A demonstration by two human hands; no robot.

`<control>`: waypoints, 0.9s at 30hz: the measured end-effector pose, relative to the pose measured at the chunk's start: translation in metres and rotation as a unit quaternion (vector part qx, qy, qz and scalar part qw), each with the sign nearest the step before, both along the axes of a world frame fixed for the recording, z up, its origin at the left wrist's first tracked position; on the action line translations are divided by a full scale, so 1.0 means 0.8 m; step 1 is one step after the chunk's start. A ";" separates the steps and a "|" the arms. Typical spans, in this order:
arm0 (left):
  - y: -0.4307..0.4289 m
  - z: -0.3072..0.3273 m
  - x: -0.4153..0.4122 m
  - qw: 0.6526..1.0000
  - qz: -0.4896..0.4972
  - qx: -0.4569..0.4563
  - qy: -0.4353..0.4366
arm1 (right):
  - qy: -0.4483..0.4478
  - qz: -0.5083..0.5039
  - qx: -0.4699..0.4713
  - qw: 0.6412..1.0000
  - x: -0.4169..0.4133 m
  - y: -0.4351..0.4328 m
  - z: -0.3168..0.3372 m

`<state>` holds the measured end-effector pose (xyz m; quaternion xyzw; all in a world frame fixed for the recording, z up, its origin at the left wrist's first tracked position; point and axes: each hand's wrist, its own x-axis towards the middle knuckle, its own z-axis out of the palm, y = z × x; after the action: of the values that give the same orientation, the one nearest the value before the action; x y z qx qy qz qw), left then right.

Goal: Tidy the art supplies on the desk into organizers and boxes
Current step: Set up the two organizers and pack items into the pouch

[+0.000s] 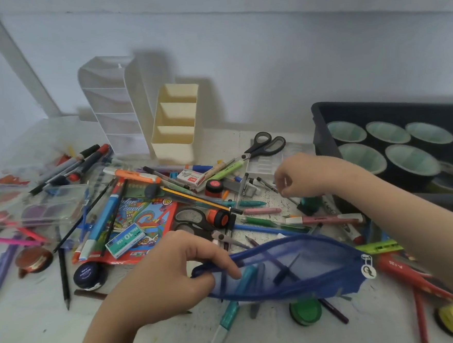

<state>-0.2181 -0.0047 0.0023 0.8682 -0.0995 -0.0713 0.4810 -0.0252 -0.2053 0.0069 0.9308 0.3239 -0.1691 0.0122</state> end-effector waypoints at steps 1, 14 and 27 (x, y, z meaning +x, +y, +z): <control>0.000 0.001 -0.001 1.000 -0.004 0.003 0.002 | 0.003 0.006 -0.007 1.000 -0.004 -0.002 -0.001; -0.004 -0.002 0.004 1.000 0.004 0.008 0.000 | -0.031 0.035 -0.083 0.996 -0.025 -0.008 -0.016; -0.003 -0.007 0.002 1.000 -0.006 0.006 -0.005 | -0.064 0.041 0.007 0.997 -0.029 -0.002 -0.026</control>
<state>-0.2166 -0.0069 -0.0033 0.8707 -0.1066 -0.0700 0.4750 -0.0485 -0.2071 -0.0141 0.9258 0.3613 -0.1062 0.0335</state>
